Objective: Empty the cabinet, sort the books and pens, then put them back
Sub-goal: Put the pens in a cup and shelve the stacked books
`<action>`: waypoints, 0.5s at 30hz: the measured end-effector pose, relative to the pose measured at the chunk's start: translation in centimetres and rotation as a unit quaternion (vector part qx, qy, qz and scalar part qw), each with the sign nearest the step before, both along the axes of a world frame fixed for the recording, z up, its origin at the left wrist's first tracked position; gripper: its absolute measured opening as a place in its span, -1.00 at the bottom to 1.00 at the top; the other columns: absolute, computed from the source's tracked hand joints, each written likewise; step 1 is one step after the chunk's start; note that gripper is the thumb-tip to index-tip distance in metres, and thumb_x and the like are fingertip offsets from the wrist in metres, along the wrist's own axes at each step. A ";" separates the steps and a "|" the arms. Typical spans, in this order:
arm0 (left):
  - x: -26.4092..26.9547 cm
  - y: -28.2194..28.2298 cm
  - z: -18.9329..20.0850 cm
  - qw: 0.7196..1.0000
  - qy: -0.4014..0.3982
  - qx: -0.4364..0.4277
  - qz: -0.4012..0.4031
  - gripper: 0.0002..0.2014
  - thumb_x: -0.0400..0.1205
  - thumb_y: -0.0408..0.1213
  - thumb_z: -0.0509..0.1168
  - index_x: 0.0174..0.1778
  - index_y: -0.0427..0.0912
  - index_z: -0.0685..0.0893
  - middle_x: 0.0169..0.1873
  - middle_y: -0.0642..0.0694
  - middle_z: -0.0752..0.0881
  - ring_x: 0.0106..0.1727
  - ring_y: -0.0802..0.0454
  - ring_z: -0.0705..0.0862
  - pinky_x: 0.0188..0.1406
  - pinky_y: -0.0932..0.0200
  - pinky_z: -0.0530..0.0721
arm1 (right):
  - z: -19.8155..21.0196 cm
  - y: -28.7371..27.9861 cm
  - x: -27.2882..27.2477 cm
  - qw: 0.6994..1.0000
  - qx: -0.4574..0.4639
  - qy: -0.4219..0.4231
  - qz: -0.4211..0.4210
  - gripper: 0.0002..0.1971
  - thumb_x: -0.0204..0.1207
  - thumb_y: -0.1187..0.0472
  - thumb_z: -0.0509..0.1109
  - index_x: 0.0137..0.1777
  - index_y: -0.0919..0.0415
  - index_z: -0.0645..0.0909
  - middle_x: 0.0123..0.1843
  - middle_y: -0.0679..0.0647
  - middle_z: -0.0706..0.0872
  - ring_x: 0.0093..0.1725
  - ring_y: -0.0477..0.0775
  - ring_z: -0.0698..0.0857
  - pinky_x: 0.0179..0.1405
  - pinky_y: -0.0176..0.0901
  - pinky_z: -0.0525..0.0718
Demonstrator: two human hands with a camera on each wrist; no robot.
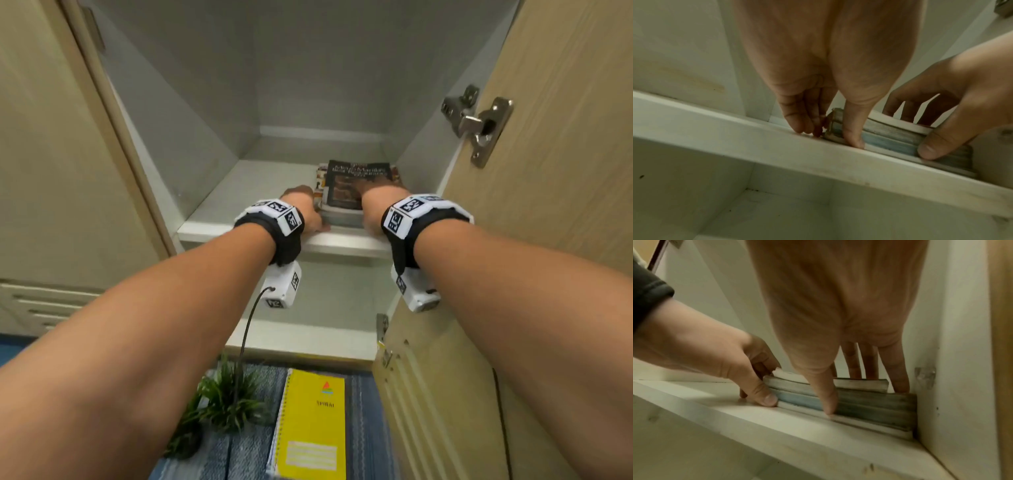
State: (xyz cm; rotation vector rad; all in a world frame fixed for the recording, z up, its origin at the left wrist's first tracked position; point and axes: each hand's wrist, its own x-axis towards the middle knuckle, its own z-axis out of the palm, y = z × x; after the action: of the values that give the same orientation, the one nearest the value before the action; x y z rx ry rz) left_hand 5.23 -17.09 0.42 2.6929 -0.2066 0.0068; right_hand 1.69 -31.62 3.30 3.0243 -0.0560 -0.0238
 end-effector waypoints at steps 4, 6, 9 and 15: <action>-2.7 0.5 -0.8 1.000 -0.016 -0.024 -0.003 -0.51 0.37 0.08 0.54 0.13 -0.12 0.72 0.06 -0.12 0.78 0.09 -0.16 0.73 0.19 0.00 0.71 | -0.8 2.0 -3.7 0.998 0.022 -0.054 -0.003 -0.67 0.47 0.16 0.40 0.22 0.23 0.63 0.18 0.24 0.72 0.11 0.36 0.70 0.05 0.10 0.67; -4.2 0.6 -1.4 0.999 -0.042 -0.029 -0.001 -0.55 0.45 -0.01 0.45 0.20 -0.16 0.67 0.14 -0.22 0.74 0.19 -0.24 0.68 0.24 -0.02 0.66 | -1.1 3.6 -5.4 0.987 0.065 -0.141 0.049 -0.57 0.52 0.15 0.39 0.39 0.17 0.54 0.32 0.21 0.63 0.33 0.33 0.61 0.29 0.20 0.54; -7.3 1.8 -2.8 0.985 -0.146 -0.095 0.019 -0.65 0.56 -0.25 0.27 0.28 -0.16 0.60 0.25 -0.23 0.63 0.32 -0.23 0.55 0.32 -0.02 0.53 | -3.1 5.7 -8.2 0.945 0.166 -0.241 0.145 -0.67 0.51 0.27 0.27 0.26 0.13 0.60 0.22 0.14 0.67 0.22 0.27 0.64 0.16 0.13 0.55; -16.8 5.0 -13.5 0.919 -0.255 -0.289 0.083 -0.85 0.42 -0.42 0.23 -0.15 -0.18 0.64 -0.19 -0.10 0.70 -0.13 -0.12 0.65 -0.07 0.06 0.58 | -12.3 7.4 -13.8 0.892 0.351 -0.249 0.138 -0.87 0.56 0.13 0.31 0.04 0.08 0.61 -0.28 -0.10 0.55 -0.26 0.14 0.63 -0.33 -0.07 0.56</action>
State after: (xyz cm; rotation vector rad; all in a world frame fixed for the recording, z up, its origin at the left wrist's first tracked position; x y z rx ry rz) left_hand -11.60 -12.12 -13.13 2.0561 -0.1063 0.7129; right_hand -12.15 -24.24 -8.95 3.6044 0.4309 0.9574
